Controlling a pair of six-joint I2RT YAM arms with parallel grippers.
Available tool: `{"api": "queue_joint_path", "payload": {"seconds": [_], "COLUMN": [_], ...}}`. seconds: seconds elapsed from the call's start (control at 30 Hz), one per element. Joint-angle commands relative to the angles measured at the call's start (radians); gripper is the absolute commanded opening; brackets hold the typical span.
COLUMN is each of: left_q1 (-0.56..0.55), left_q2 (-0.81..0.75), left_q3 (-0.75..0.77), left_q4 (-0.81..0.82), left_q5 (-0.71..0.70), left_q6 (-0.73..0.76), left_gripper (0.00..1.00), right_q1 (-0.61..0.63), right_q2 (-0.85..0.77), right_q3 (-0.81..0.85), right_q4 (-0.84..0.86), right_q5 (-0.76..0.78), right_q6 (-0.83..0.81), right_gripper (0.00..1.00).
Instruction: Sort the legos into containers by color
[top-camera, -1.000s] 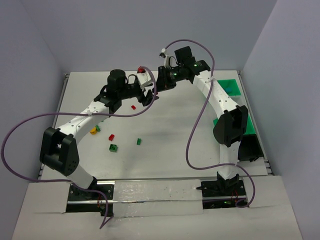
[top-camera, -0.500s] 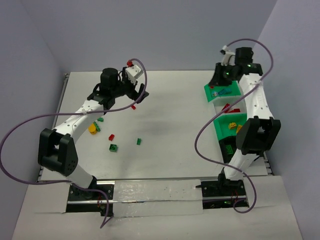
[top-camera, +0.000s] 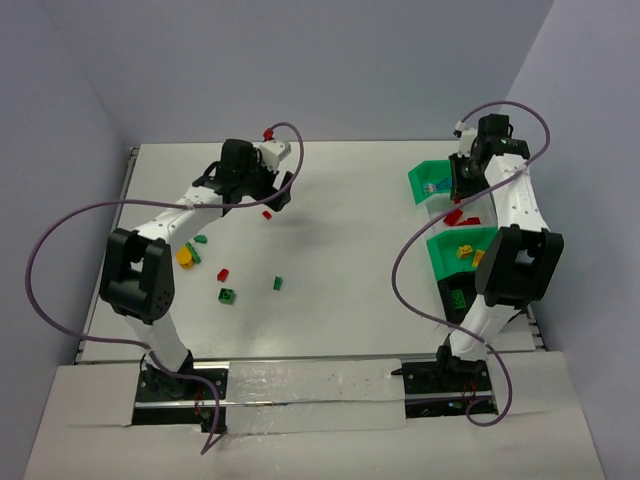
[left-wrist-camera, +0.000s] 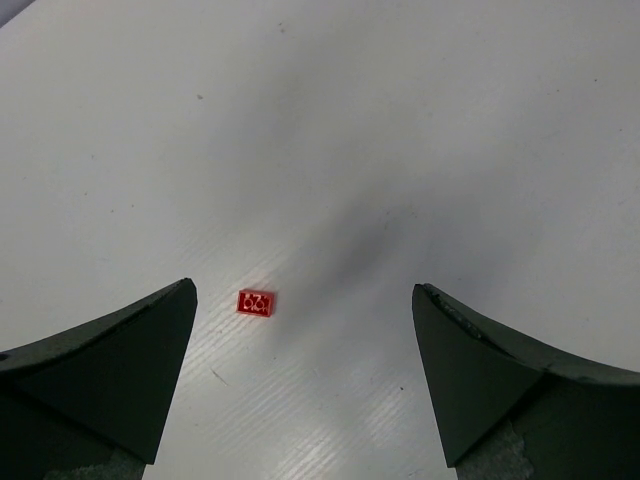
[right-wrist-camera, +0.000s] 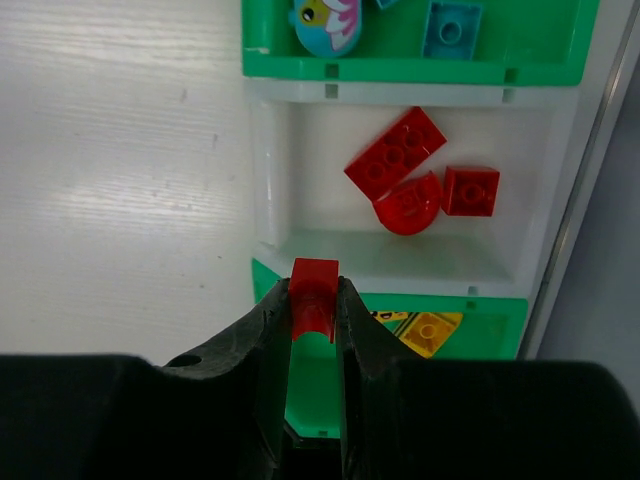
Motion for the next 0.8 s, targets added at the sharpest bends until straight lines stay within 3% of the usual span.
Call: {"api": "queue_joint_path", "payload": {"seconds": [0.0, 0.23, 0.37, 0.5, 0.67, 0.77], "left_q1": [0.012, 0.017, 0.019, 0.023, 0.031, 0.033], "left_q2": [0.035, 0.139, 0.185, 0.242, 0.278, 0.293], "left_q3": [0.084, 0.164, 0.194, 0.256, 0.271, 0.272], "left_q4": [-0.058, -0.151, -0.174, -0.229, -0.284, -0.319], "left_q5": [-0.029, -0.070, -0.123, -0.172, -0.126, -0.065], "left_q6": [-0.021, -0.008, 0.012, 0.033, 0.064, 0.119], "left_gripper": [0.99, 0.99, 0.97, 0.91, 0.82, 0.79], "right_q1": [-0.008, -0.008, -0.008, -0.008, -0.008, -0.008], "right_q2": [0.056, 0.140, 0.175, 0.180, 0.161, 0.149], "right_q3": [-0.002, 0.000, 0.015, 0.021, 0.028, 0.053], "right_q4": [0.042, 0.079, 0.081, 0.069, 0.050, 0.023], "right_q5": [0.089, 0.140, 0.172, 0.182, 0.178, 0.158], "right_q6": [-0.029, -0.023, -0.022, -0.019, -0.016, -0.017], "right_gripper": [0.01, 0.19, 0.47, 0.66, 0.78, 0.80]}}
